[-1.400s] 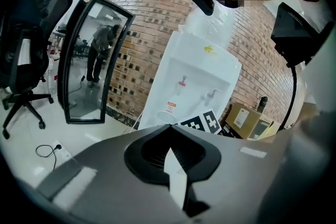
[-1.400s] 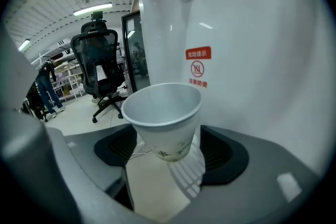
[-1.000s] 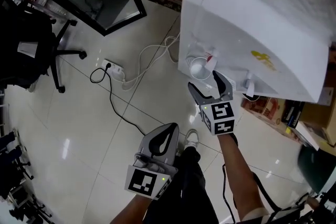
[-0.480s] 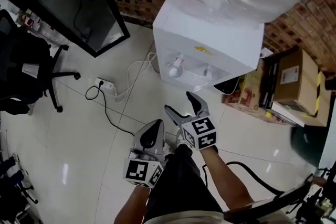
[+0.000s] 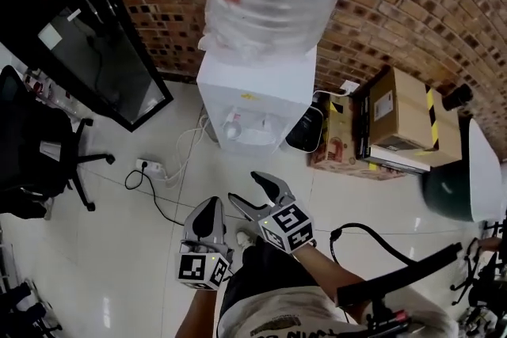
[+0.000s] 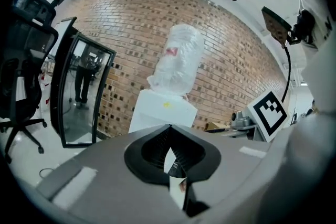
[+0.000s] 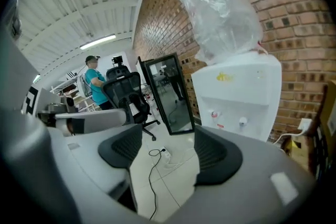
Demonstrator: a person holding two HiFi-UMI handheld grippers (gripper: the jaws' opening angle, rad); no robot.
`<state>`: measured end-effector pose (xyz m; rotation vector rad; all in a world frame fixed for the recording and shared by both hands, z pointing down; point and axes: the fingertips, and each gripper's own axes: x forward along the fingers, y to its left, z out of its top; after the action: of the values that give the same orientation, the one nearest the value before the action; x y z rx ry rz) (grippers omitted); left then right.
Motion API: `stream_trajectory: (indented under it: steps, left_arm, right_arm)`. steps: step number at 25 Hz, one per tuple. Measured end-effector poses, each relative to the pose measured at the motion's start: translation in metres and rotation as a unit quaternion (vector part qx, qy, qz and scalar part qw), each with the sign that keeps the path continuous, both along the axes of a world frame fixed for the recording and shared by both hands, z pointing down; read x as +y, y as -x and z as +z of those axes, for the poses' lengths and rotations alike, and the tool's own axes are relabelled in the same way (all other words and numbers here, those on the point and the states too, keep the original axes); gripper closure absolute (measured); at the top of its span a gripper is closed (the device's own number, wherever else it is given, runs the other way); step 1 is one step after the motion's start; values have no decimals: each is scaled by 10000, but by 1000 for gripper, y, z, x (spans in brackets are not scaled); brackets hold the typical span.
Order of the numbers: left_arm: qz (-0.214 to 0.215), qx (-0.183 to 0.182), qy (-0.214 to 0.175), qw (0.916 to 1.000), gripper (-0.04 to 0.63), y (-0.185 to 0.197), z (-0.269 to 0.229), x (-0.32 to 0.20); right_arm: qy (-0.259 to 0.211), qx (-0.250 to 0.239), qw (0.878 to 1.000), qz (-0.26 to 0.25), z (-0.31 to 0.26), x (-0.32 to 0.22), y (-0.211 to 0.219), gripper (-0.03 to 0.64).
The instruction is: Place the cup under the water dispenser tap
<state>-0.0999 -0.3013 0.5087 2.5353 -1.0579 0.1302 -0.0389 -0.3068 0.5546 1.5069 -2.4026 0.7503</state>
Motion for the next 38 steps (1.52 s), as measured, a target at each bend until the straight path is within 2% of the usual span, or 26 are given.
stream_trajectory:
  steps: [4, 11, 20, 28, 38]
  left_arm:
    - [171, 80, -264, 9995, 603, -1, -36, 18]
    - [387, 234, -587, 9973, 603, -7, -77, 46]
    - [611, 430, -848, 9936, 603, -1, -103, 73]
    - [695, 492, -932, 9920, 603, -1, -110, 87]
    - [501, 531, -1048, 9918, 603, 4, -119, 108]
  right_arm:
    - [-380, 187, 9991, -15, -46, 17, 5, 377]
    - [-995, 309, 9945, -80, -104, 44, 15, 477]
    - [-1305, 500, 9901, 155, -134, 82, 2, 607]
    - [-1337, 585, 9893, 47, -143, 96, 11, 611]
    - [-1475, 654, 9867, -209, -159, 126, 16, 611]
